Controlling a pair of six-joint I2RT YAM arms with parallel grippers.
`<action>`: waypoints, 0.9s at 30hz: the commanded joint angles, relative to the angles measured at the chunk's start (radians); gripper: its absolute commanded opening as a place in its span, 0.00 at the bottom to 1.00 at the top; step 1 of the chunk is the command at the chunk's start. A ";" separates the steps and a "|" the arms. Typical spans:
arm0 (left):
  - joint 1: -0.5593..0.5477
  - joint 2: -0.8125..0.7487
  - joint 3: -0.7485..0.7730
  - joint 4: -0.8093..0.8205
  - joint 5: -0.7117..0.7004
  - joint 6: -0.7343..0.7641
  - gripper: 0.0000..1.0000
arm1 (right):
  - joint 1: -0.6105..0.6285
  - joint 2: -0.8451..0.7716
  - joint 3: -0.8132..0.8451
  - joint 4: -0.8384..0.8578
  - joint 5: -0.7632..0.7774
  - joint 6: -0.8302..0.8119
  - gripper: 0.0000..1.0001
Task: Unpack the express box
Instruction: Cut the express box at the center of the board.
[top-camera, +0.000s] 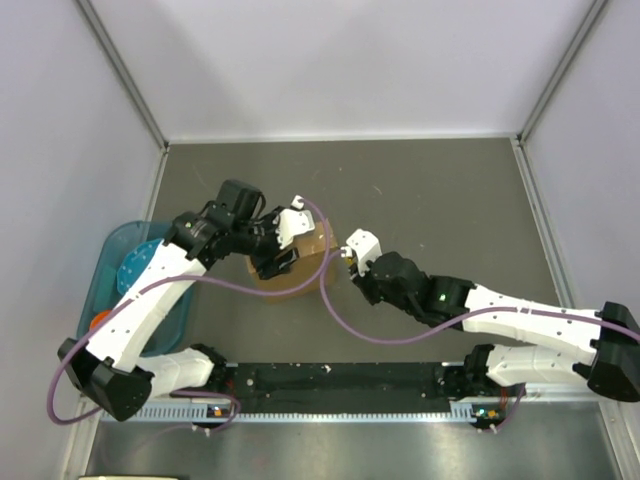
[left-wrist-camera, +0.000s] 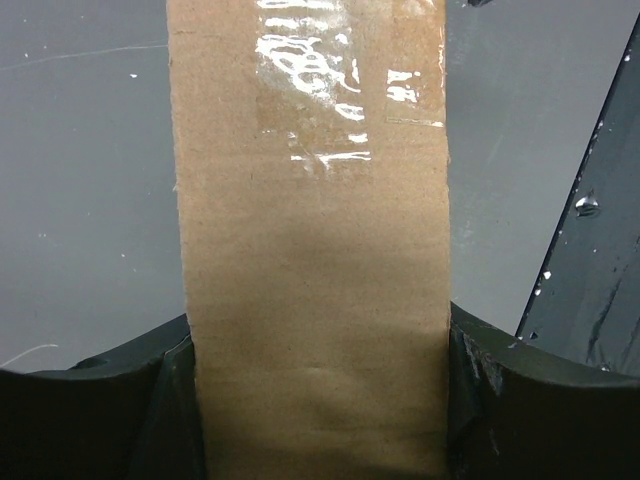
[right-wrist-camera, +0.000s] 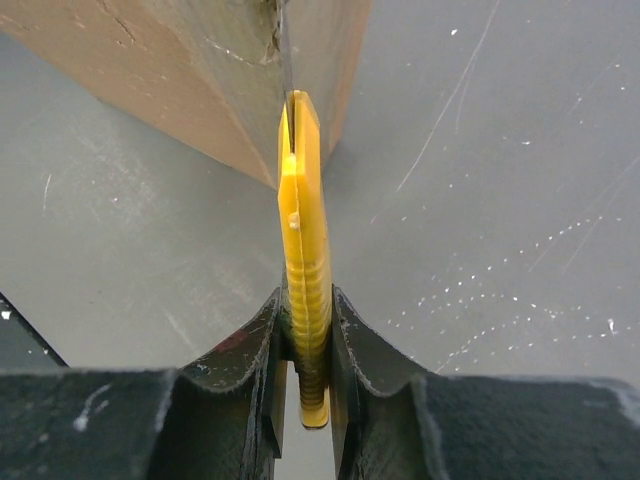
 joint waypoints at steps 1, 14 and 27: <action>-0.043 0.050 -0.029 -0.111 0.091 0.062 0.04 | -0.016 -0.007 0.010 0.216 -0.013 0.051 0.00; -0.043 0.140 0.080 -0.093 0.048 -0.044 0.19 | -0.022 -0.217 0.044 0.019 0.012 0.066 0.00; -0.041 0.154 0.080 -0.105 -0.041 -0.064 0.33 | -0.025 -0.336 0.087 -0.139 0.033 0.082 0.00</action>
